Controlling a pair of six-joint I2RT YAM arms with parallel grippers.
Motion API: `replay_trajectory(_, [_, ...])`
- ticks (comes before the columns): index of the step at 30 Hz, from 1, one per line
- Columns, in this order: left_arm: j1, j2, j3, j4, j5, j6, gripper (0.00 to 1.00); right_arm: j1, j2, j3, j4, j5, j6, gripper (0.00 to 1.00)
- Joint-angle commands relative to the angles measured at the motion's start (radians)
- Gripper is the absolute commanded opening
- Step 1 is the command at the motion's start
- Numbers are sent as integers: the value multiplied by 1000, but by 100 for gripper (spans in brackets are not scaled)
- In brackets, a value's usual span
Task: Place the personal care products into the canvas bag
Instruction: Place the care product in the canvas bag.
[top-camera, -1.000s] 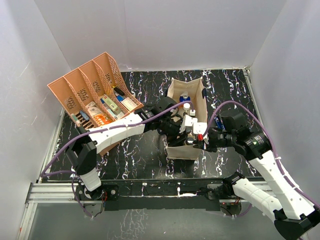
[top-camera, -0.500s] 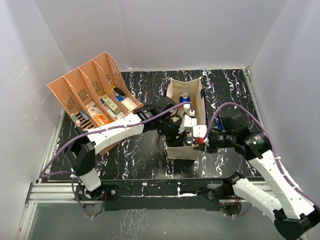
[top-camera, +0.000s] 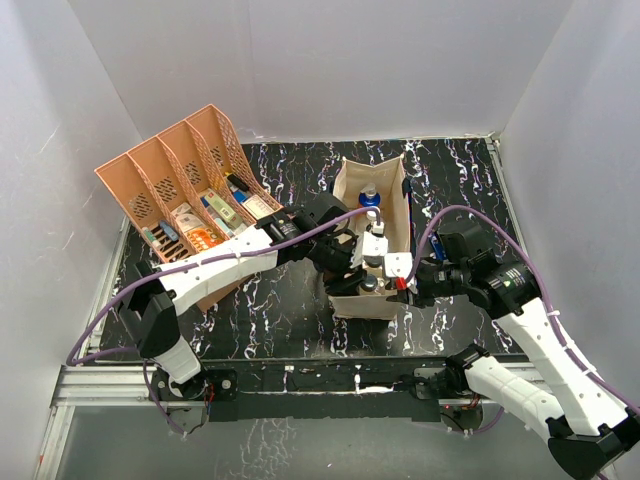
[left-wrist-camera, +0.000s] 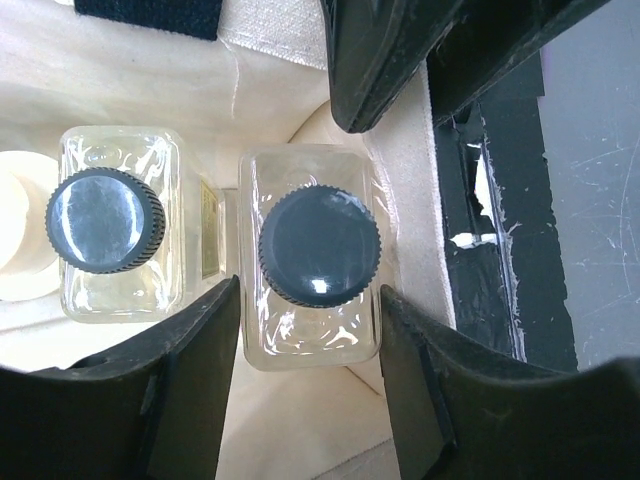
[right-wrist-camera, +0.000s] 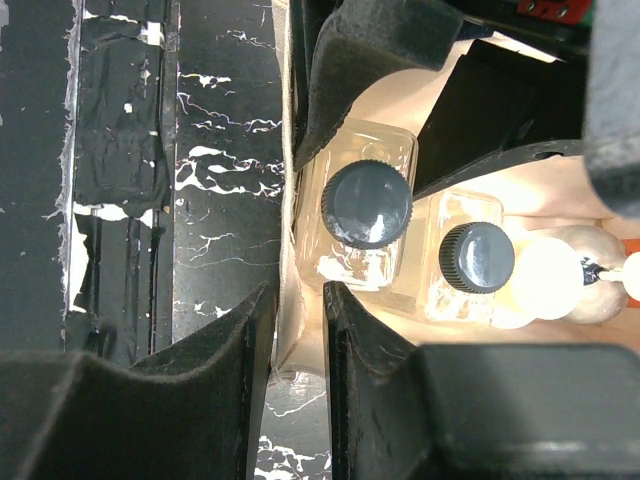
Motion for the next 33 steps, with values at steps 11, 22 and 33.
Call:
replay_trajectory(11, [-16,-67,30,70,163,-125,0,-5,12,5,-6,39,24,28])
replay_trajectory(22, [-17,-82,-32,314,193,-342,0,-5,15,16,-3,53,43,28])
replay_trajectory(33, [-5,-110,-168,571,215,-530,0,-5,9,22,0,63,61,27])
